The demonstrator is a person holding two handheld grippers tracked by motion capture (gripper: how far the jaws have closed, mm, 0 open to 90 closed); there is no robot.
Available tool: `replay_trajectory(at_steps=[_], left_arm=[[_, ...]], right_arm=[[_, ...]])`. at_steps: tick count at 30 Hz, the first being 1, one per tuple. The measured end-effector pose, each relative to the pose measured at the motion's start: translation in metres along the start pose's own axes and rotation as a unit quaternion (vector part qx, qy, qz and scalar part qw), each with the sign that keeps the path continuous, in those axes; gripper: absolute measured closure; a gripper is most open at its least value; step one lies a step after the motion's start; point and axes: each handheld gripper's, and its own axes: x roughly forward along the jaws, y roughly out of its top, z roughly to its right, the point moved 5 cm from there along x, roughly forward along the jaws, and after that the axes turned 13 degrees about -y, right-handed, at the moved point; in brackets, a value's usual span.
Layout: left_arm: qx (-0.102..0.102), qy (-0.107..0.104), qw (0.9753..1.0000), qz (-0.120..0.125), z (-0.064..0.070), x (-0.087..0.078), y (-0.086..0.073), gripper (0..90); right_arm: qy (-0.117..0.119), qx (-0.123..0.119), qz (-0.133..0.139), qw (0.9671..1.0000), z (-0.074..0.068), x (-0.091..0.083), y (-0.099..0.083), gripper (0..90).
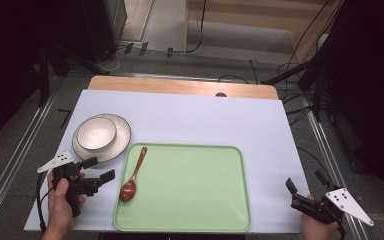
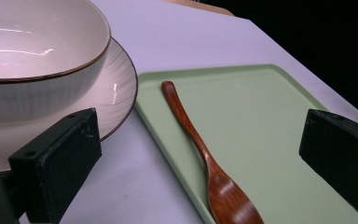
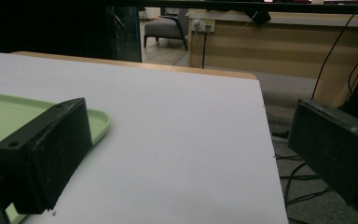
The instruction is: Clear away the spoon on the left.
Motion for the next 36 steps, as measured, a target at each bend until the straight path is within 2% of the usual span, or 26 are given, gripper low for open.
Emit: replay_trajectory(at_steps=[4,5,13,16,18,20,23,29,36], left_arm=[[0.002,0.001,1.0000,0.008,-0.001,-0.008,-0.001,0.0],[0.004,0.007,0.9998,0.016,-0.003,-0.013,-0.001,0.0],[0.011,0.034,0.9990,0.025,-0.013,-0.030,-0.002,0.0],[0.009,0.037,0.9990,0.025,-0.018,-0.035,-0.002,0.0],[0.005,0.030,0.9993,0.022,-0.020,-0.040,-0.002,0.0],[0.006,0.031,0.9992,0.025,-0.023,-0.044,-0.001,0.0],[0.008,0.047,0.9984,0.031,-0.027,-0.052,-0.001,0.0],[-0.004,0.059,0.9969,0.051,-0.039,-0.072,0.000,0.0],[-0.007,0.076,0.9952,0.061,-0.049,-0.087,-0.002,0.0]], right_arm=[[-0.001,0.001,0.000,1.0000,0.001,0.000,0.000,0.1],[-0.002,0.003,0.000,1.0000,0.002,-0.001,0.000,0.0],[-0.003,0.001,0.001,1.0000,0.003,-0.001,0.000,0.0],[-0.003,0.001,0.001,1.0000,0.003,-0.001,0.000,0.0],[-0.004,0.003,0.000,1.0000,0.003,-0.001,0.000,0.0],[-0.005,0.003,-0.001,1.0000,0.004,-0.001,-0.001,0.0],[-0.005,0.003,-0.001,1.0000,0.004,0.000,-0.001,0.1],[-0.005,0.004,0.000,1.0000,0.005,0.000,-0.001,0.1],[-0.007,0.007,-0.001,0.9999,0.006,-0.001,-0.001,0.0]])
